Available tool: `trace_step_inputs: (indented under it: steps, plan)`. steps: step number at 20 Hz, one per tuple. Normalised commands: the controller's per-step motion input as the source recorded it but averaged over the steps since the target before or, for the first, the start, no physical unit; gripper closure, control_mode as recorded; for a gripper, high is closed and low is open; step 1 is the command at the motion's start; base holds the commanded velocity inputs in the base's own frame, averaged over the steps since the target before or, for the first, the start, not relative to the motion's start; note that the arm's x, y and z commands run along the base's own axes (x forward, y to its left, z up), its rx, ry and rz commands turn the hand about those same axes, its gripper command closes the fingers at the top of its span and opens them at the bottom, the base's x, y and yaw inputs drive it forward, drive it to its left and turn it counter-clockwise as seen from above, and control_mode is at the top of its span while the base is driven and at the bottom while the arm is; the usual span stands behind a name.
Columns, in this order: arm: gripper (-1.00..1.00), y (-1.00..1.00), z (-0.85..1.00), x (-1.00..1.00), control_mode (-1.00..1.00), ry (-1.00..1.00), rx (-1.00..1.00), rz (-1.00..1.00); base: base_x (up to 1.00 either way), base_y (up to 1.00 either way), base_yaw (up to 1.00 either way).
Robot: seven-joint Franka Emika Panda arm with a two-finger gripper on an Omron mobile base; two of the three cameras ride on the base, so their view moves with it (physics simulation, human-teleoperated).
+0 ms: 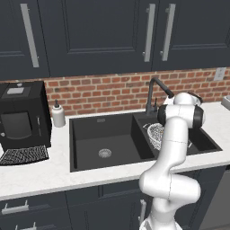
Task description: Put the colander in the sink, put the banana in the colander, and turn on the sink faucet and pour water over the colander.
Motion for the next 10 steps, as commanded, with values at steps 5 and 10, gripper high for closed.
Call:
trace_step_inputs:
  steps: [5, 10]
  plan:
    - [-1.00, -0.03, -0.06, 0.20, -1.00, 0.06, 0.00, 0.00, 0.00, 0.00, 0.00]
    - [-1.00, -0.02, -0.02, 0.28, -1.00, 0.02, 0.00, 0.00, 0.00, 0.00, 0.00]
